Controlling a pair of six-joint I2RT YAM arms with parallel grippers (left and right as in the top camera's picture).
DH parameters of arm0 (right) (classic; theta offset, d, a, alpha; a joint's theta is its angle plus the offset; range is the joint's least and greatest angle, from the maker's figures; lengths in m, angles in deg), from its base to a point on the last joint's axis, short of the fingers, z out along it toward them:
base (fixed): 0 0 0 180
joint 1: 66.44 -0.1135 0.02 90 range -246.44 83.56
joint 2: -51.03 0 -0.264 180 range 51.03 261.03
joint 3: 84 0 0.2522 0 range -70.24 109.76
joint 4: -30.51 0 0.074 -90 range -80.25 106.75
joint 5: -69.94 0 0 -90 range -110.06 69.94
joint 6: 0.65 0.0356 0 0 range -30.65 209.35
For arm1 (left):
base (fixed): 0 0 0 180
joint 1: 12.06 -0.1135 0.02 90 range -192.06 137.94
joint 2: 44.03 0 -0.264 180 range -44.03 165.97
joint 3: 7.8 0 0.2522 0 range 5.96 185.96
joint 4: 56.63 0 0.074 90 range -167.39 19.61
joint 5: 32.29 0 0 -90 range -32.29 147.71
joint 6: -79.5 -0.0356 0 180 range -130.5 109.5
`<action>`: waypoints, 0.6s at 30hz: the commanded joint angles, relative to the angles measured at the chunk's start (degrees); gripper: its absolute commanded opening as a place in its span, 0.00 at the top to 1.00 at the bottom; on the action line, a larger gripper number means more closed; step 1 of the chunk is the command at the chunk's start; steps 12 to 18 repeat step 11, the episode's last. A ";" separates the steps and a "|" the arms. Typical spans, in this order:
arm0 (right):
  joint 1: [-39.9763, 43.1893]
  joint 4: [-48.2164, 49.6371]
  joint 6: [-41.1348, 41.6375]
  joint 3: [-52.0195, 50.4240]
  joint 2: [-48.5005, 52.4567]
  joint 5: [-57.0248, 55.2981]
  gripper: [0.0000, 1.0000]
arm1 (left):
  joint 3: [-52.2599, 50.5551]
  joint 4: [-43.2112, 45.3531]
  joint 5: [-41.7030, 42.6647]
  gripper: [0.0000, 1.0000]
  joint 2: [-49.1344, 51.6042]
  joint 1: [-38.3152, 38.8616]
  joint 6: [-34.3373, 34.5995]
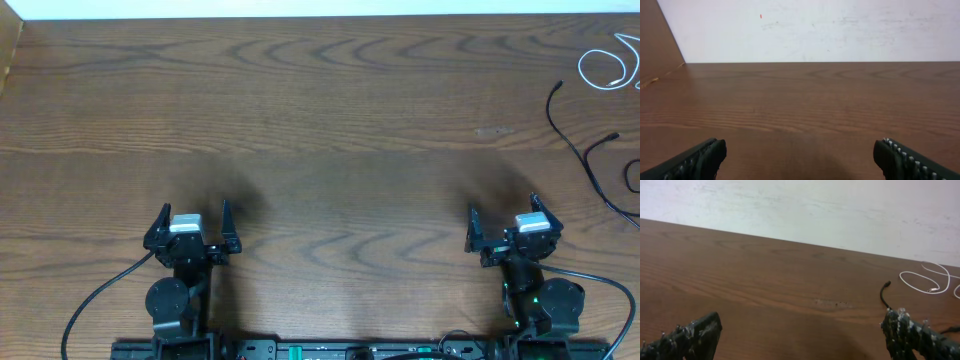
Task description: Untangle cables
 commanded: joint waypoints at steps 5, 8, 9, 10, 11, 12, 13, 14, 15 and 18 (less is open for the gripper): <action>-0.09 -0.24 0.61 -0.09 -0.26 -0.04 0.01 | -1.73 -0.76 -0.50 0.01 -0.26 0.17 0.50; -0.09 -0.24 0.61 -0.09 -0.26 -0.02 0.01 | -1.73 -0.76 -0.50 0.02 -0.26 0.17 0.50; -0.09 -0.24 0.61 -0.09 -0.26 -0.02 0.01 | -1.73 -0.76 -0.50 0.02 -0.28 0.17 0.50; -0.09 -0.24 0.61 -0.09 -0.26 -0.02 0.01 | -1.73 -0.76 -0.50 0.02 -0.26 0.17 0.50; -0.09 -0.24 0.61 -0.09 -0.26 -0.02 0.01 | -1.73 -0.76 -0.50 0.02 -0.26 0.17 0.50; -0.09 -0.24 0.61 -0.09 -0.26 -0.02 0.01 | -1.73 -0.76 -0.50 0.02 -0.26 0.17 0.50; -0.09 -0.24 0.61 -0.09 -0.26 -0.02 0.01 | -1.73 -0.76 -0.50 0.02 -0.26 0.17 0.50; -0.09 -0.24 0.61 -0.09 -0.26 -0.02 0.01 | -1.73 -0.76 -0.50 0.02 -0.26 0.17 0.50; -0.09 -0.24 0.61 -0.09 -0.26 -0.02 0.01 | -1.73 -0.76 -0.50 0.02 -0.26 0.17 0.50; -0.09 -0.24 0.61 -0.09 -0.26 -0.02 0.01 | -1.73 -0.76 -0.50 0.02 -0.26 0.17 0.50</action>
